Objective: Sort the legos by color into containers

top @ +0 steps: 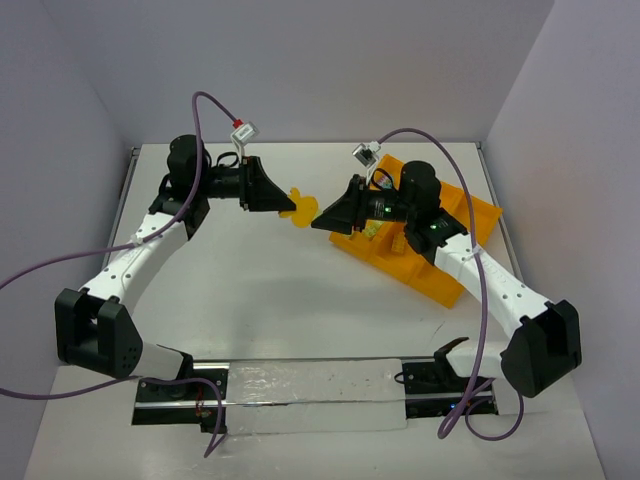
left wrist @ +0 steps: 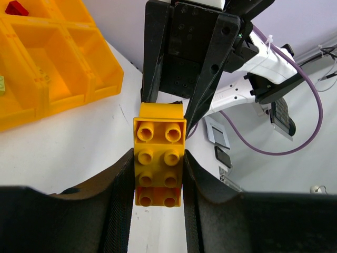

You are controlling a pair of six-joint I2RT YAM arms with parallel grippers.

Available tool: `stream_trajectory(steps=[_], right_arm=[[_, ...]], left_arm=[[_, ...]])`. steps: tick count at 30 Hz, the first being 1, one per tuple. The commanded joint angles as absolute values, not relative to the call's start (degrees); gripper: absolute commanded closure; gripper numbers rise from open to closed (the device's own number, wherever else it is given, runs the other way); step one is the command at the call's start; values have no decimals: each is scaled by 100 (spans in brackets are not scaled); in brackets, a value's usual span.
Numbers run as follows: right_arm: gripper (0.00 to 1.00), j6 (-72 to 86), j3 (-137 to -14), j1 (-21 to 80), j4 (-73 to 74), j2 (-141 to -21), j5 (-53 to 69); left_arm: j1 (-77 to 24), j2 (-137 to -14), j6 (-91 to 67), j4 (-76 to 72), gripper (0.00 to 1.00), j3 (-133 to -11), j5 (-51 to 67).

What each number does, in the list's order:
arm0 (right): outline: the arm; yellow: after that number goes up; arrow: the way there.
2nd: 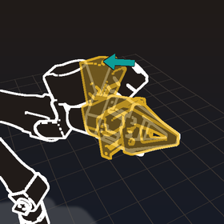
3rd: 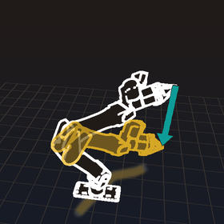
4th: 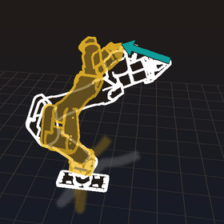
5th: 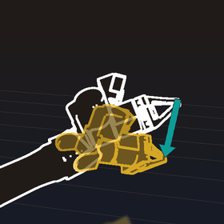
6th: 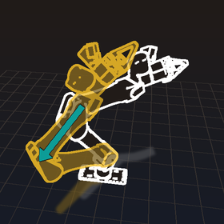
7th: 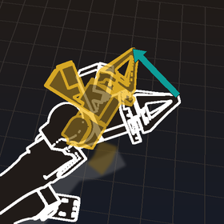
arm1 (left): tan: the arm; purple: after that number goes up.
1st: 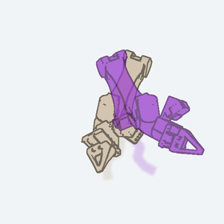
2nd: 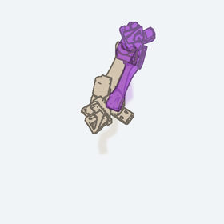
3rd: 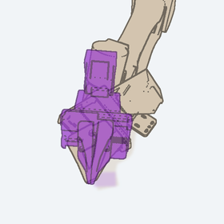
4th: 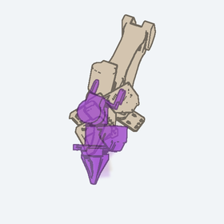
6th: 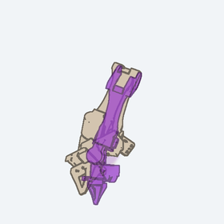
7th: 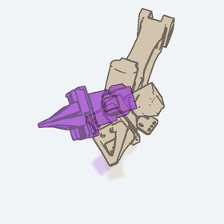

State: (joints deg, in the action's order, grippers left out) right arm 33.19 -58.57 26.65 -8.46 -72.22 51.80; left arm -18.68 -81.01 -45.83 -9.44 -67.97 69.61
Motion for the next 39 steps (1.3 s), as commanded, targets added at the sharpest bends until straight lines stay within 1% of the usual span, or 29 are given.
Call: stream_trajectory(steps=[1, 13, 18, 21, 23, 26, 28, 29, 30, 33, 39], right_arm=[[100, 3123, -5650, 2687, -1051, -6987, 5249], [100, 2985, -5395, 2618, -1003, -6853, 5344], [100, 2709, -5348, 2571, -627, -6773, 5200], [100, 2586, -5421, 2498, -325, -6733, 4904], [100, 2401, -5724, 2359, 793, -6802, 3378], [100, 2318, -6060, 2137, 1658, -6903, 2048], [100, 2295, -6185, 2013, 2005, -6952, 1164], [100, 2256, -6288, 1965, 2156, -7013, 510], [100, 2201, -6356, 1904, 2346, -7142, 177], [100, 2110, -6617, 1863, 2551, -7539, -338], [100, 2206, -7013, 1877, 2488, -8352, -369]], left_arm=[[-1836, -8049, -4456, -941, 100, -7232, 7056], [-1578, -7996, -4449, -932, 100, -7289, 7226], [-1473, -7985, -4426, -884, 100, -7360, 7251], [-1433, -7989, -4351, -765, 100, -7392, 7225], [-1363, -7954, -4237, -558, 100, -7429, 7131], [-1279, -7928, -4171, -359, 100, -7444, 6999], [-1241, -7912, -4123, -221, 100, -7446, 6914], [-1213, -7918, -4051, -58, 100, -7452, 6795], [-1213, -7912, -4000, -28, 100, -7446, 6749], [-1204, -7889, -4134, -176, 100, -7297, 6692], [-1209, -7910, -4158, -41, 100, -7216, 6557]])
